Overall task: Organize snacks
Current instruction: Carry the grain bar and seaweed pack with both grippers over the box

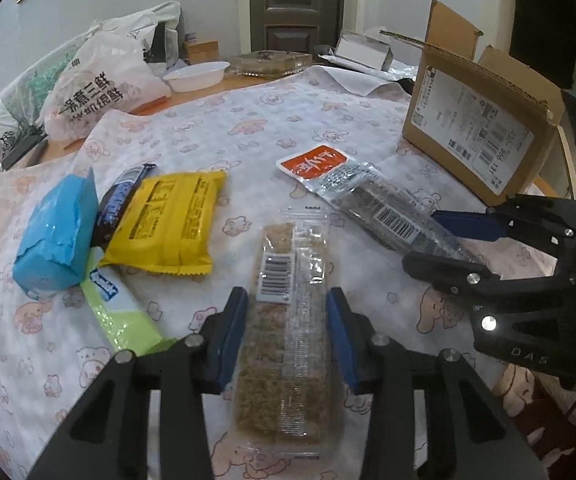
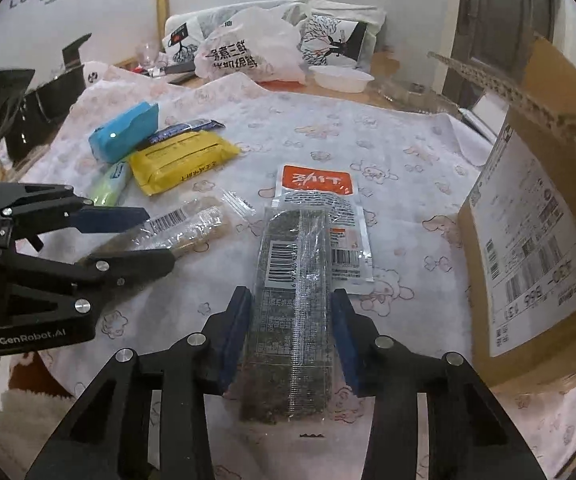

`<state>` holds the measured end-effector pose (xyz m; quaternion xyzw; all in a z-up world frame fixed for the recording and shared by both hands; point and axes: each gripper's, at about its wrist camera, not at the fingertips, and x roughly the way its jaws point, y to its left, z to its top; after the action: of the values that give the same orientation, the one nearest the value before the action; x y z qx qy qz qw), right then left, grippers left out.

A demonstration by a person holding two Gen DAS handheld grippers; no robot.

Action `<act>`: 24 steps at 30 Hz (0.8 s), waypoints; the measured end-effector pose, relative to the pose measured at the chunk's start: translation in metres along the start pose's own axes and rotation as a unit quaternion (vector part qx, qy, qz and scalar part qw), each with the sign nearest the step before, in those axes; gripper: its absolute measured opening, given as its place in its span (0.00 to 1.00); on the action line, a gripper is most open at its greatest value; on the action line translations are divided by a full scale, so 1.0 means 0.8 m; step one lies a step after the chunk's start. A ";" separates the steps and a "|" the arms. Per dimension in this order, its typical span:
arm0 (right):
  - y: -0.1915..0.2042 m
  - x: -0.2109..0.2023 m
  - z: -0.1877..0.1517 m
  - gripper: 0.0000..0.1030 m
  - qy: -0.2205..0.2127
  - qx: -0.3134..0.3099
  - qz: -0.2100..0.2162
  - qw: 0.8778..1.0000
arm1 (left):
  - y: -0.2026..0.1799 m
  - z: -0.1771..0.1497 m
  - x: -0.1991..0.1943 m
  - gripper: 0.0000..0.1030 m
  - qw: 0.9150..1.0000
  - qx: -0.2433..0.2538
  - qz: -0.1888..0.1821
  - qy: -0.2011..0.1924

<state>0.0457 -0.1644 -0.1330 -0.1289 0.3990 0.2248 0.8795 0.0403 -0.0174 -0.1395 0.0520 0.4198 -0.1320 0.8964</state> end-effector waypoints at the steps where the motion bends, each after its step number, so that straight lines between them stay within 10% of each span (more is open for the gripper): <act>1: 0.001 -0.002 0.000 0.35 -0.002 -0.002 0.001 1.000 | 0.000 0.000 -0.001 0.37 1.000 -0.001 0.000 0.001; 15: 0.017 -0.106 0.050 0.35 -0.111 -0.035 0.073 0.991 | 0.023 0.034 -0.101 0.37 0.996 -0.051 0.017 -0.073; 24: -0.065 -0.180 0.089 0.35 -0.195 -0.005 0.039 0.980 | -0.028 0.128 -0.185 0.37 0.987 -0.018 0.003 -0.160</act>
<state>0.0338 -0.2223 0.0255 -0.0713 0.2236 0.2816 0.9304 0.0188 -0.0309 0.0402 0.0155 0.2727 -0.1287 0.9533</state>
